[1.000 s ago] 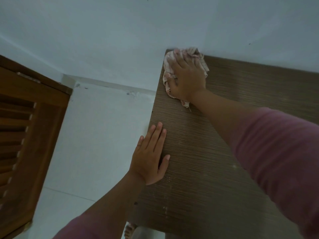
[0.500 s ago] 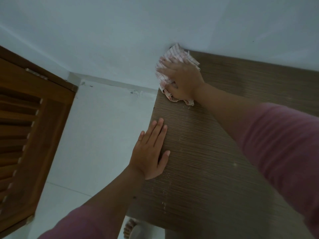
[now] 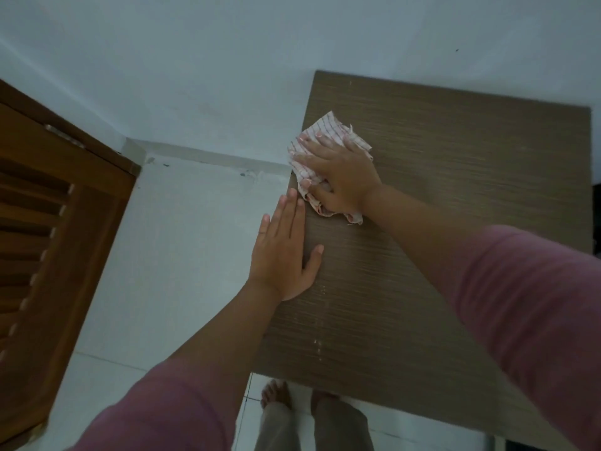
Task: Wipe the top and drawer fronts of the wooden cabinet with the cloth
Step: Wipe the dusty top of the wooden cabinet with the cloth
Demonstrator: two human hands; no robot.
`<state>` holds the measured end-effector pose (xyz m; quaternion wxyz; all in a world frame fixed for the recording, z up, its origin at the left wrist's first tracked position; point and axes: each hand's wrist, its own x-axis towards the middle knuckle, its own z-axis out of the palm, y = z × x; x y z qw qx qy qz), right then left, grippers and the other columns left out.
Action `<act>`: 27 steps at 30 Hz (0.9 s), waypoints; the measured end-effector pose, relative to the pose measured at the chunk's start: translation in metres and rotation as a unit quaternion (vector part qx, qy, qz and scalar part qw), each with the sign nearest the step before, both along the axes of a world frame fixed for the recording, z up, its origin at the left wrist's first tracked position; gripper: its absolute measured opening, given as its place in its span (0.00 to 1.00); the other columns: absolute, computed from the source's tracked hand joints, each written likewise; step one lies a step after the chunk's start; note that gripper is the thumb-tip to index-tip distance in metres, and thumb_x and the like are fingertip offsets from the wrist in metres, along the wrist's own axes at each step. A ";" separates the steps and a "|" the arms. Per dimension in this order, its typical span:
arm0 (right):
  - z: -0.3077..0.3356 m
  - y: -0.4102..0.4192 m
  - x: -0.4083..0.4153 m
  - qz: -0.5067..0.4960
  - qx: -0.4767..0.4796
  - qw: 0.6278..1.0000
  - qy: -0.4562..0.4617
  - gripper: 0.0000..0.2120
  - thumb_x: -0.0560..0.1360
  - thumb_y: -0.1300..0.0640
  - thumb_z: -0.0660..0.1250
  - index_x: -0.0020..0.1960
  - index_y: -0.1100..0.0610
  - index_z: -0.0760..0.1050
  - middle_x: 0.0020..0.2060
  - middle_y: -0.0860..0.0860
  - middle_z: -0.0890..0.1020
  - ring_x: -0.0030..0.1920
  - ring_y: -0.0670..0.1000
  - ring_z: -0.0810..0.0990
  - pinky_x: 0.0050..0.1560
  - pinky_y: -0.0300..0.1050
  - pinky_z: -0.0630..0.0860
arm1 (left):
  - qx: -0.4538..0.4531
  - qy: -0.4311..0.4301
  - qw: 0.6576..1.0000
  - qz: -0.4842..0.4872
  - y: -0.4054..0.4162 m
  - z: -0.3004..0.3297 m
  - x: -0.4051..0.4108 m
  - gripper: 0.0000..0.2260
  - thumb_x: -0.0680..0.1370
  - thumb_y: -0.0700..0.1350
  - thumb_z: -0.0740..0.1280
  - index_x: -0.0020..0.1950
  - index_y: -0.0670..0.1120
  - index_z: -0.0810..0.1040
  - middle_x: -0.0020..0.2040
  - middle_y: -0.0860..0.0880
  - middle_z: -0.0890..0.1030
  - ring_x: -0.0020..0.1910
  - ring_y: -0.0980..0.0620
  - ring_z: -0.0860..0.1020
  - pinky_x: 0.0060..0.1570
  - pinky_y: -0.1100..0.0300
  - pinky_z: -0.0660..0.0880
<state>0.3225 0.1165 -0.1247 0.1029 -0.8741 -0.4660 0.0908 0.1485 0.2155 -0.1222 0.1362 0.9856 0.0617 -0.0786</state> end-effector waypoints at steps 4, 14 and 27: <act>0.000 -0.009 -0.028 -0.012 0.001 1.000 0.006 0.31 0.74 0.39 0.46 0.74 0.47 0.63 0.76 0.50 0.61 0.75 0.57 0.59 0.72 0.62 0.52 | 0.009 -0.018 1.000 -0.014 0.003 0.002 -0.028 0.32 0.77 0.58 0.52 0.75 0.41 0.51 0.77 0.43 0.50 0.76 0.48 0.47 0.70 0.50 0.44; 0.002 -0.030 -0.096 -0.037 0.006 0.999 -0.007 0.27 0.77 0.41 0.50 0.72 0.49 0.66 0.74 0.52 0.65 0.74 0.58 0.61 0.71 0.65 0.55 | -0.014 0.001 0.997 -0.075 0.012 -0.002 -0.125 0.32 0.77 0.58 0.52 0.76 0.42 0.52 0.77 0.45 0.50 0.76 0.50 0.46 0.70 0.48 0.47; -0.002 -0.049 -0.162 -0.074 -0.004 0.997 -0.012 0.27 0.77 0.41 0.51 0.73 0.47 0.64 0.75 0.52 0.63 0.74 0.58 0.60 0.70 0.64 0.55 | -0.080 -0.026 0.994 -0.072 0.016 -0.012 -0.132 0.35 0.76 0.60 0.54 0.76 0.41 0.50 0.77 0.45 0.47 0.76 0.50 0.45 0.69 0.47 0.47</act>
